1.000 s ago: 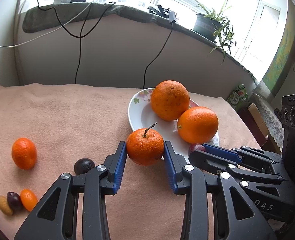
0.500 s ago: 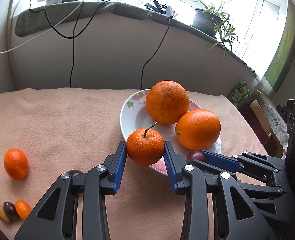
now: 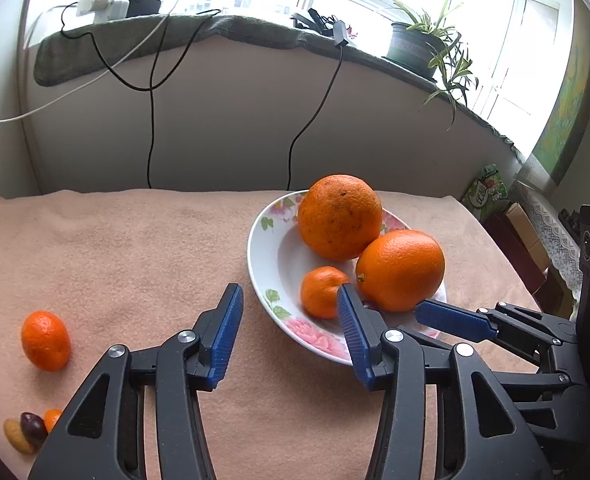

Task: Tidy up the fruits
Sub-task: 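Open both grippers to release the plum and tangerine onto the plate, then withdraw both grippers from the plate toward the loose fruits, then close the right gripper on the black plum while the left closes on the brown kiwi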

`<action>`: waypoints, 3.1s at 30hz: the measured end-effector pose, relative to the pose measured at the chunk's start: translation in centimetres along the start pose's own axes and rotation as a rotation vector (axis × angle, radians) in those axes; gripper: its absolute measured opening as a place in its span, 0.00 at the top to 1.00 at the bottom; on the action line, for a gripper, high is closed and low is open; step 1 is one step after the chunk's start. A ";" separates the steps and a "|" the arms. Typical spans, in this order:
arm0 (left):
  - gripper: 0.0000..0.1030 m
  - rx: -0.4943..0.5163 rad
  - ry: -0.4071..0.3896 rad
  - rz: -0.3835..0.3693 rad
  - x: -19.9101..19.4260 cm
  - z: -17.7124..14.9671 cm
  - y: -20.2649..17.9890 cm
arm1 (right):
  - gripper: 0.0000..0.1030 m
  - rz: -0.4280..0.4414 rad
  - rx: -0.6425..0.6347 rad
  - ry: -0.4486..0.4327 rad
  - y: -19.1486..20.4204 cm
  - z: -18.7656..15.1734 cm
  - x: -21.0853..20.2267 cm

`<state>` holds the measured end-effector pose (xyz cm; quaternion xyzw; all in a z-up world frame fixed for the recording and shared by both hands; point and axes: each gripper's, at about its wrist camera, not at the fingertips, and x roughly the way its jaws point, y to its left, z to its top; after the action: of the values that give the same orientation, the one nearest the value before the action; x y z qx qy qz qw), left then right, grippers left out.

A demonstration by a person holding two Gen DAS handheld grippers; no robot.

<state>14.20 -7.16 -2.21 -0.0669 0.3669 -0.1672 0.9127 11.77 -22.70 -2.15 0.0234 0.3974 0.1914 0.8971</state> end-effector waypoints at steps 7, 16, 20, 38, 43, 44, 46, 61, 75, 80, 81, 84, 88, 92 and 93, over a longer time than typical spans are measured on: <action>0.39 -0.002 -0.024 0.012 -0.7 0.3 0.1 | 0.39 0.005 -0.006 -0.014 0.4 -0.1 -0.5; 0.27 -0.016 -0.040 0.030 -1.8 0.2 0.1 | 0.22 0.009 -0.030 -0.027 1.5 -0.2 -1.0; 0.26 -0.026 -0.045 0.045 -2.5 -0.1 0.2 | 0.15 0.027 -0.035 -0.027 1.9 -0.2 -1.1; 0.23 -0.061 -0.092 0.148 -8.3 -2.7 4.6 | 0.14 0.057 -0.094 -0.055 5.3 -0.7 -2.0; 0.23 -0.085 -0.109 0.184 -10.4 -3.7 6.8 | 0.14 0.079 -0.119 -0.070 6.1 -0.6 -2.4; 0.23 -0.093 -0.109 0.194 -10.7 -4.0 7.3 | 0.14 0.086 -0.130 -0.071 6.4 -0.6 -2.4; 0.23 -0.111 -0.108 0.217 -11.4 -4.7 8.4 | 0.14 0.100 -0.154 -0.071 7.2 -0.7 -2.2; 0.29 -0.236 -0.059 0.291 -13.1 -9.7 14.2 | 0.28 0.152 -0.219 0.018 11.9 -1.2 2.5; 0.52 -0.226 0.002 0.261 -10.5 -9.6 15.5 | 0.50 0.102 -0.213 0.085 13.2 -0.6 7.6; 0.56 -0.226 0.009 0.246 -10.2 -9.4 15.8 | 0.50 0.094 -0.210 0.102 13.1 -0.3 8.5; 0.56 -0.227 0.010 0.241 -10.1 -9.4 15.9 | 0.50 0.093 -0.214 0.104 13.2 -0.3 8.7; 0.56 -0.232 0.013 0.230 -9.9 -9.2 16.1 | 0.51 0.087 -0.223 0.114 13.2 0.0 9.3; 0.56 -0.224 0.021 0.223 -9.7 -9.2 16.0 | 0.54 0.080 -0.219 0.128 13.1 0.0 9.7; 0.59 -0.204 0.035 0.222 -9.5 -9.0 15.7 | 0.56 0.084 -0.202 0.142 12.7 0.1 10.1; 0.59 -0.197 0.044 0.223 -9.2 -9.0 15.6 | 0.57 0.084 -0.201 0.143 12.7 0.1 10.2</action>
<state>5.77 10.74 -6.56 -0.1114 0.4064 -0.0295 0.9064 14.01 -7.24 -6.81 -0.0639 0.4380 0.2687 0.8555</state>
